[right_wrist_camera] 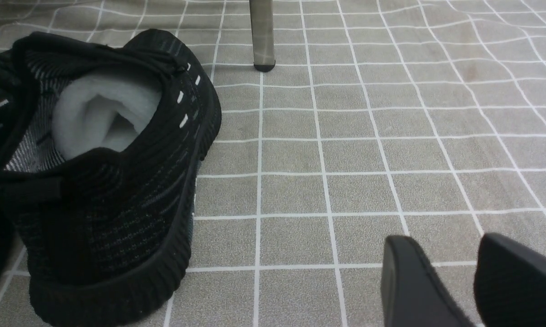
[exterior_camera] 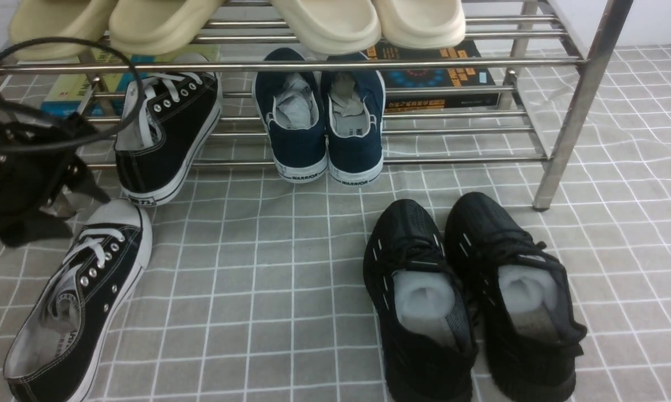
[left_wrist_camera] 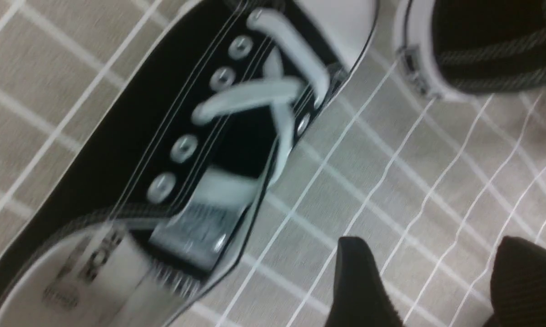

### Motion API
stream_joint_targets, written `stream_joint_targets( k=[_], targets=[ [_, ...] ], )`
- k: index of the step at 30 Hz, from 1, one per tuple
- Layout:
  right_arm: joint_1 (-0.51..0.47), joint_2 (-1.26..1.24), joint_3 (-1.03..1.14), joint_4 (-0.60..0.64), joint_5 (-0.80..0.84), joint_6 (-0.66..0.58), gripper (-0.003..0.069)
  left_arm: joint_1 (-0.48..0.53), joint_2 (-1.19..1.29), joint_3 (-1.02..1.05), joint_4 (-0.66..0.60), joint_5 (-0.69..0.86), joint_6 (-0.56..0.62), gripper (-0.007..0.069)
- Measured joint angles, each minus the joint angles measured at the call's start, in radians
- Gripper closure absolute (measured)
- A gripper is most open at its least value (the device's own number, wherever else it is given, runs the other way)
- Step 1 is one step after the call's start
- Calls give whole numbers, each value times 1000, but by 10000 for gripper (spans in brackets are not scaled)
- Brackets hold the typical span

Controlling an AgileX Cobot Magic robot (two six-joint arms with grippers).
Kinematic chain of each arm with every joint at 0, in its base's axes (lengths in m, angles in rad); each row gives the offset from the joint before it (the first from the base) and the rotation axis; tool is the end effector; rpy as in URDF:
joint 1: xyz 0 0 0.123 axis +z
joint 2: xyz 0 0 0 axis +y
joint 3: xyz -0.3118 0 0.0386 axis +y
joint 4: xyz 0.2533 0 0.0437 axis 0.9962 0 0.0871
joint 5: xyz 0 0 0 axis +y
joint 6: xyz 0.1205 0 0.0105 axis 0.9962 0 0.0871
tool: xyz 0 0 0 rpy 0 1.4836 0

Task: Take the shoes off the shelf with your hand from the grey coffee tablecloth.
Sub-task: 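Grasp the leftmost shoe on the bottom shelf of the shoe rack with the left gripper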

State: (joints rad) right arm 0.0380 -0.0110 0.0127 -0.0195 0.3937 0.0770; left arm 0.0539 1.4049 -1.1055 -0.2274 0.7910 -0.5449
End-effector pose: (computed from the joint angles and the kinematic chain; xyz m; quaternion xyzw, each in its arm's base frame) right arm 0.0564 0.0012 0.1647 0.0107 0.8072 0.0256 0.5897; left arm 0.3076 -0.0028 0.3041 -0.3329 0.8954 -0.1644 0.2456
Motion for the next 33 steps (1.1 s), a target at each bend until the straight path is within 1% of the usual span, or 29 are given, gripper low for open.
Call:
stream_joint_targets(
  k=[4,13,21,23,25,26,27,28,31,33],
  targets=[
    [0,0,0,0,0,0,421,0,78,-88,-11,-49,4,209],
    [-1,0,0,0,0,0,420,0,272,-241,-33,-70,16,210],
    [-1,0,0,0,0,0,421,0,372,-268,-83,-78,14,211],
    [-1,0,0,0,0,0,421,0,392,-268,-90,-78,14,224],
    [-1,0,0,2,0,0,421,0,397,-269,-90,-72,20,269],
    [-1,0,0,2,0,0,421,0,397,-271,-87,-68,26,329],
    [-1,0,0,2,0,0,421,0,397,-271,-87,-67,26,329],
    [-1,0,0,1,0,0,421,1,398,-271,-78,-57,42,420],
    [-1,0,0,1,0,0,421,-4,395,-271,-80,-12,109,536],
    [-1,0,0,1,0,0,421,-17,382,-271,-78,29,140,565]
  ],
)
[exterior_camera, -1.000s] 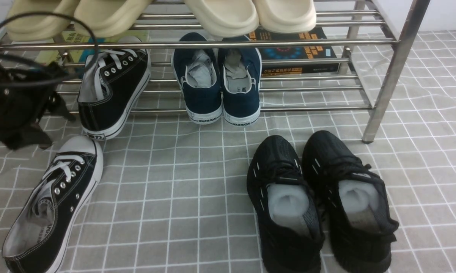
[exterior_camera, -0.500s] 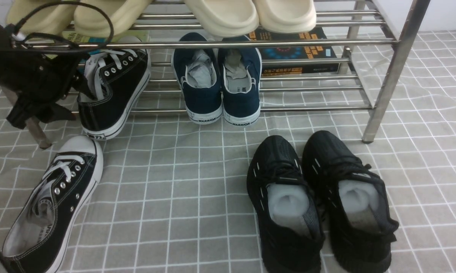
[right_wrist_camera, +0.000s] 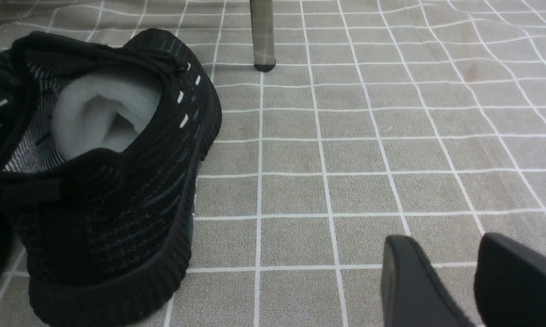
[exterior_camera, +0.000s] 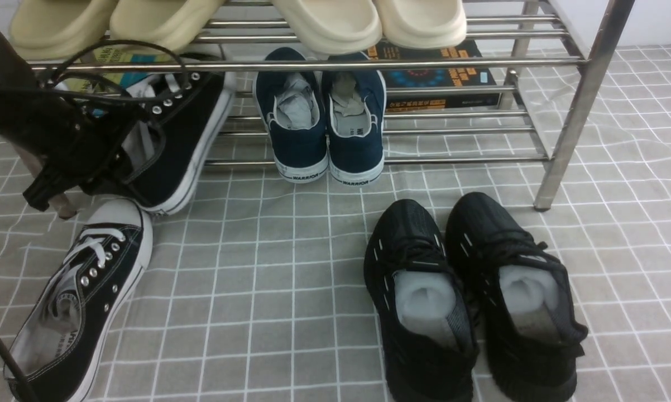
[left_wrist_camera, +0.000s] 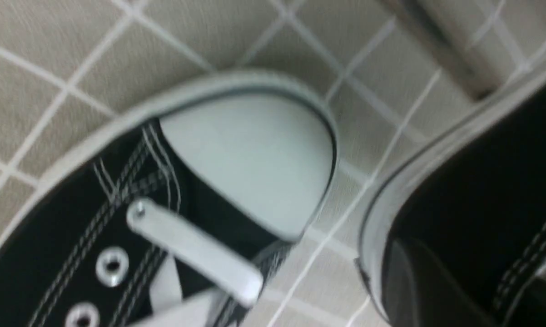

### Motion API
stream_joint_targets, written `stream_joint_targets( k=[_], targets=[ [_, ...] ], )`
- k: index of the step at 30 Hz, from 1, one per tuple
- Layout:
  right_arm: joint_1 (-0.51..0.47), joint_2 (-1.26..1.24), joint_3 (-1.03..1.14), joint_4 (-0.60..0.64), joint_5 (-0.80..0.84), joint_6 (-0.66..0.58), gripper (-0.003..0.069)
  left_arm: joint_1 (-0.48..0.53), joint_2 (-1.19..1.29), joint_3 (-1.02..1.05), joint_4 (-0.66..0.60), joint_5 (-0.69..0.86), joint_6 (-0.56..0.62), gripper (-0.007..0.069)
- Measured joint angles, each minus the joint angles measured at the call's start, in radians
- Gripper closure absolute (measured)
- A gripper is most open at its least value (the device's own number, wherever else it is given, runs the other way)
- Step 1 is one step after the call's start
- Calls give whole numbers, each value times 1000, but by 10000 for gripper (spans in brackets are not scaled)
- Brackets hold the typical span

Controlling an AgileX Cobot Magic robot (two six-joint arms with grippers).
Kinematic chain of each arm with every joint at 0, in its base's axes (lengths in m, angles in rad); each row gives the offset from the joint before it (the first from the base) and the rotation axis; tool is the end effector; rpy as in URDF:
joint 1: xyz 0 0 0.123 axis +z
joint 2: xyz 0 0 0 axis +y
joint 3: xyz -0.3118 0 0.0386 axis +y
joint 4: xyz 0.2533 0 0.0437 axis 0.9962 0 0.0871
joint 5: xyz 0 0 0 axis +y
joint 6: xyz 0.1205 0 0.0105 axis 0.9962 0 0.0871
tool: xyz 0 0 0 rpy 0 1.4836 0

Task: Take the shoes off the shelf with your hand from the grey coffee tablecloth.
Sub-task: 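Set the held shoe down on the floor in front of the rack with the left gripper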

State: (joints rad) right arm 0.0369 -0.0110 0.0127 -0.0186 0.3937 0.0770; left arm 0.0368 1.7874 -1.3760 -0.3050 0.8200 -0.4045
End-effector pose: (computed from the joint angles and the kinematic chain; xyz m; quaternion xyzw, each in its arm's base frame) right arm 0.0564 0.0012 0.1647 0.0114 0.8072 0.0257 0.5897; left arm 0.4064 -0.0116 0.2517 -0.2873 0.9256 -0.1665 0.1818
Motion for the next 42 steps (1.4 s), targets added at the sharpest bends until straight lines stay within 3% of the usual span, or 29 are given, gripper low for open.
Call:
stream_joint_targets(
  k=[2,6,9,14,20,23,34,42],
  targets=[
    [0,0,0,1,0,0,421,-24,-31,0,16,54,10,572],
    [0,0,0,2,0,0,421,-91,-131,13,139,181,-95,572],
    [0,0,0,2,0,0,421,-171,-224,64,334,265,-222,573],
    [0,0,0,2,0,0,421,-290,-318,174,501,344,-408,573],
    [0,0,0,2,0,0,421,-368,-379,272,512,352,-609,575],
    [0,0,0,1,0,0,421,-426,-384,336,527,320,-785,575],
    [0,0,0,1,0,0,421,-562,-381,437,635,187,-1235,571],
    [0,0,0,-1,0,0,421,-586,-361,455,645,252,-1289,563]
  ],
)
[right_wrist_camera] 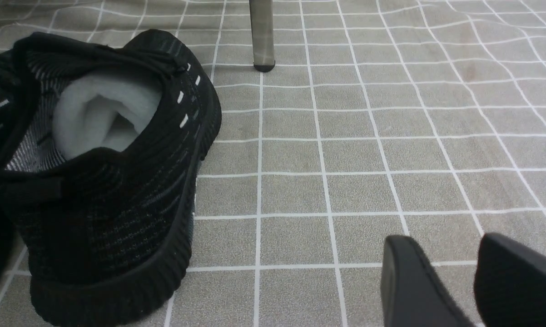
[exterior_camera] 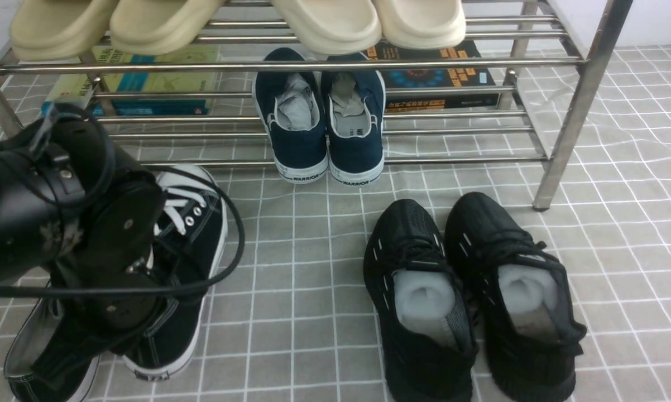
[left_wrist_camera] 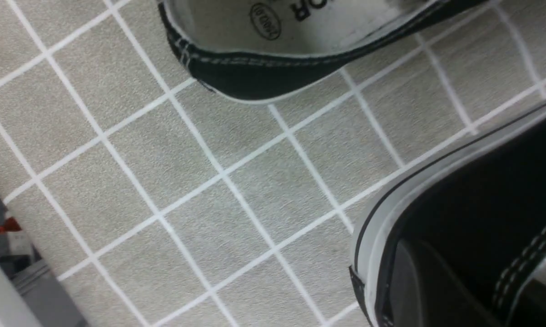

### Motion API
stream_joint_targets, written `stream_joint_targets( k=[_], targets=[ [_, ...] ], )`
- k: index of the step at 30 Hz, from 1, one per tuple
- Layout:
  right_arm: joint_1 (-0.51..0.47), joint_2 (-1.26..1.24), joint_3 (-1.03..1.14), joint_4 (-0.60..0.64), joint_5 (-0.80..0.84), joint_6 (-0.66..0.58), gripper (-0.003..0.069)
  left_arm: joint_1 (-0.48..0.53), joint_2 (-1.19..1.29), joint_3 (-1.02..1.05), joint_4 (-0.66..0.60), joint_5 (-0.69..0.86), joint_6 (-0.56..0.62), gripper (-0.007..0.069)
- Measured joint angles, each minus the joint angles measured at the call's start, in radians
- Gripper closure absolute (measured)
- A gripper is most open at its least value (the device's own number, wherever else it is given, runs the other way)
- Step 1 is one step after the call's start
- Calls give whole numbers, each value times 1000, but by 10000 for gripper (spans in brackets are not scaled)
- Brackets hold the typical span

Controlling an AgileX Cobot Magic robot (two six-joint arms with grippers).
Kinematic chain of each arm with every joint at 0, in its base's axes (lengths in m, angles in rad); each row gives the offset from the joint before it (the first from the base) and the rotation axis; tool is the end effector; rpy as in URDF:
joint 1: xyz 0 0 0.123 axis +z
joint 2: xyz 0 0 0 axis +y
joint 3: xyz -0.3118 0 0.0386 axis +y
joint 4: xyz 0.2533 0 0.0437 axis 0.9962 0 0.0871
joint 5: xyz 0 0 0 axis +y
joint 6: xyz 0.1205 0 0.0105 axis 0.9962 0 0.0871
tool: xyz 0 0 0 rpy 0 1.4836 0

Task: Take the shoes off the shelf with your hand from the grey coffee tablecloth.
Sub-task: 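Set the held shoe down on the floor in front of the rack with the left gripper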

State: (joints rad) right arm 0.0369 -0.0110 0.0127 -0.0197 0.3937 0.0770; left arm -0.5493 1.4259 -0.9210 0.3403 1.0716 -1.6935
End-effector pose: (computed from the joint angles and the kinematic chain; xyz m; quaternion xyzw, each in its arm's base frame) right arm 0.0564 0.0012 0.1647 0.0111 0.8072 0.0252 0.5897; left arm 0.2303 -0.0994 0.2378 -0.4701 0.8685 0.0298 0.1542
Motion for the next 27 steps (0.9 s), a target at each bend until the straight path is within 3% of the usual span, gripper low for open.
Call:
stream_joint_targets(
  k=[8,27],
  targets=[
    [0,0,0,1,0,0,421,-5,74,3,-11,-41,53,556],
    [0,0,0,2,0,0,421,-5,97,40,3,4,55,577]
  ],
)
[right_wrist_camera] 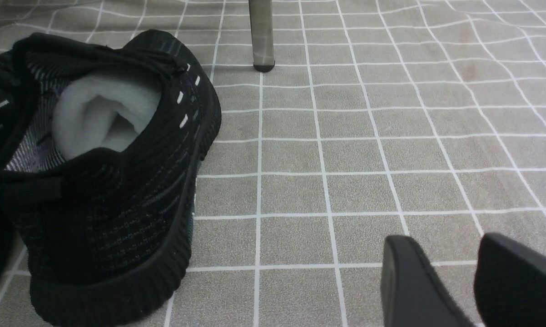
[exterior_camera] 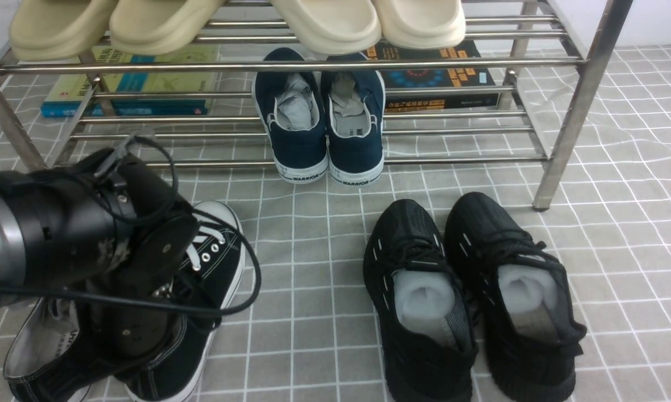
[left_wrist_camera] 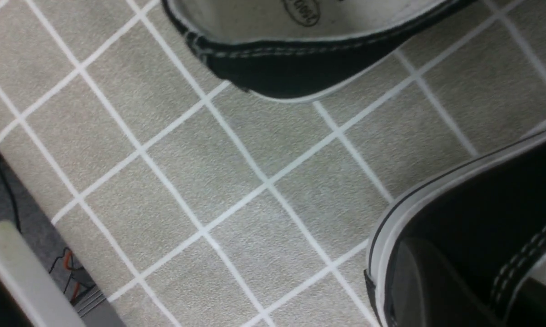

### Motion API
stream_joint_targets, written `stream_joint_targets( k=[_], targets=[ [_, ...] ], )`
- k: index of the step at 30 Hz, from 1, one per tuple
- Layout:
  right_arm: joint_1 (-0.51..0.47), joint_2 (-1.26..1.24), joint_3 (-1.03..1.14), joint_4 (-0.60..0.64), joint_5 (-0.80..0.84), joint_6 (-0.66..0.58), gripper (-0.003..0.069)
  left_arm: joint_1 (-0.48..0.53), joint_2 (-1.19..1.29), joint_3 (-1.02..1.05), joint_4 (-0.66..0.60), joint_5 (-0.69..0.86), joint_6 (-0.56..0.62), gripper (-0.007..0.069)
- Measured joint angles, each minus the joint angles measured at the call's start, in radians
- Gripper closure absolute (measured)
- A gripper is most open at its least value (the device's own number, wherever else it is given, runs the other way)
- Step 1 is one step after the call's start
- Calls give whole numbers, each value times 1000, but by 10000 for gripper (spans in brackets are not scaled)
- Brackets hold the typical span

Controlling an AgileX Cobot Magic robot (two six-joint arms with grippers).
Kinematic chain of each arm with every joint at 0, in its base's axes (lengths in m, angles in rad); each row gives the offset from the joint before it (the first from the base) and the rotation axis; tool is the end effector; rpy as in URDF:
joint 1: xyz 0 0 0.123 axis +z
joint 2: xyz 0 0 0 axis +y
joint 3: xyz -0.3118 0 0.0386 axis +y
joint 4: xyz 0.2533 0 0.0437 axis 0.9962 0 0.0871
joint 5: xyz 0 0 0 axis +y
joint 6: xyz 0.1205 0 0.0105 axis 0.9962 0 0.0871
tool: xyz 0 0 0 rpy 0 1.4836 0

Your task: Take the shoes off the shelf with your hand from the grey coffee tablecloth.

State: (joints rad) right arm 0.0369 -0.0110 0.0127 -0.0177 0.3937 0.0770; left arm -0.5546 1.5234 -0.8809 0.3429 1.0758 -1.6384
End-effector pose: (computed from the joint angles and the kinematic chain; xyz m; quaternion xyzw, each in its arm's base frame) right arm 0.0564 0.0013 0.1647 0.0116 0.8072 0.0260 0.5896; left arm 0.2303 -0.1005 0.2040 -0.4347 0.8879 0.0938 0.1178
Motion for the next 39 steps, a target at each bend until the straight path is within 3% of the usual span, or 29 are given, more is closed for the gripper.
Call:
stream_joint_targets(
  k=[9,14,16,18,21,24,26,28,29,30,31,36,39],
  targets=[
    [0,0,0,0,0,0,421,0,0,20,-9,-15,106,552],
    [0,0,0,0,0,0,421,0,-1,20,-10,-7,163,417],
    [0,0,0,0,0,0,421,0,-2,18,0,-6,178,300],
    [0,0,0,1,0,0,421,0,-3,15,2,-5,191,246],
    [0,0,0,-1,0,0,421,0,-29,-15,3,27,333,186],
    [0,0,0,-1,0,0,421,0,-83,-70,-5,91,502,228],
    [0,0,0,0,0,0,421,0,-112,-95,-17,109,550,265],
    [0,0,0,0,0,0,421,0,-192,-139,-50,122,682,419],
    [0,0,0,0,0,0,421,0,-206,-140,-53,123,692,431],
    [0,0,0,0,0,0,421,0,-258,-146,-77,129,769,531],
    [0,0,0,0,0,0,421,0,-296,-148,-90,135,806,573],
    [0,0,0,-1,0,0,421,0,-460,-138,-172,149,980,622],
    [0,0,0,-1,0,0,421,0,-628,-40,-319,110,1147,623]
  ],
)
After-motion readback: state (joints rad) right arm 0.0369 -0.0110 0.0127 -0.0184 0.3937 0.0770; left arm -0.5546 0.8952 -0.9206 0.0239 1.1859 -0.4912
